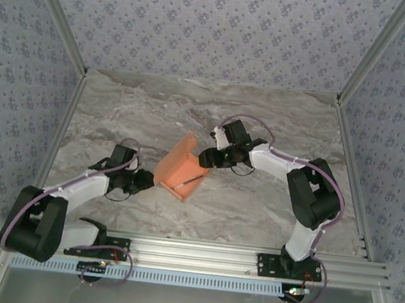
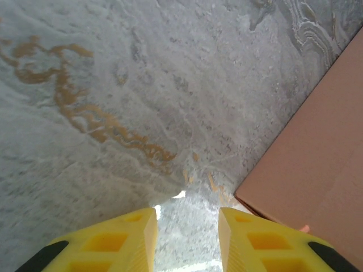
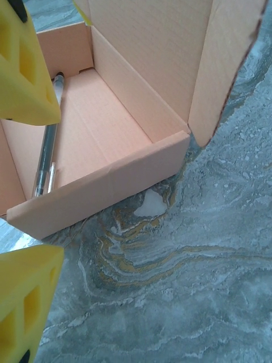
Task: Fold the paper box
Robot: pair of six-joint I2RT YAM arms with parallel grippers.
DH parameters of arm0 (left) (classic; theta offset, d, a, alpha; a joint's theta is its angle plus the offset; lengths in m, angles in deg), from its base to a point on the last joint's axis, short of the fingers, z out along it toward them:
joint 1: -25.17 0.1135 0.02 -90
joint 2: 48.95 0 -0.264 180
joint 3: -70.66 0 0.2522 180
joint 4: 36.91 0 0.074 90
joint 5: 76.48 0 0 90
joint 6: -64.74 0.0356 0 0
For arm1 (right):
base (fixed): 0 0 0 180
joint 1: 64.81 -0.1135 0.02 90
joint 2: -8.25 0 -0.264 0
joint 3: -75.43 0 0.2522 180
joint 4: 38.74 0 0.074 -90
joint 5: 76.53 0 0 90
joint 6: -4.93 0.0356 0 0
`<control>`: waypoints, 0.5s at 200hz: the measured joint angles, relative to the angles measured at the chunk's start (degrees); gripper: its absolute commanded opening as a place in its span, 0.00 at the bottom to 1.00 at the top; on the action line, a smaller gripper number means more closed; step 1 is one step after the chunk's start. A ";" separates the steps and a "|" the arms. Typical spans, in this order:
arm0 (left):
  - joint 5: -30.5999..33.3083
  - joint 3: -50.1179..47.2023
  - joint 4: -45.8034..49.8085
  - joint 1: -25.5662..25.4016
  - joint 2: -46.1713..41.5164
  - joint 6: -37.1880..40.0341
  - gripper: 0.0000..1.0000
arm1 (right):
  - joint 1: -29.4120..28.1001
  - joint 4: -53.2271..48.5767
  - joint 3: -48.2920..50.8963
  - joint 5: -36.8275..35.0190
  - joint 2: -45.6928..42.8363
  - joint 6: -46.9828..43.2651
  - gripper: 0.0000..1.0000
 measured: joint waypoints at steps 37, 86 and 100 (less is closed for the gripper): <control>0.00 2.54 -1.01 -1.16 3.96 -0.48 0.34 | 2.21 -0.74 0.02 -0.07 -0.37 -0.44 0.59; -0.44 8.83 -1.75 -2.99 11.78 -0.85 0.33 | 6.54 -1.33 1.55 -0.04 -3.30 -1.07 0.59; -0.63 11.06 -2.54 -3.56 14.43 -0.85 0.33 | 7.91 -1.64 2.34 -0.04 -4.26 -1.31 0.59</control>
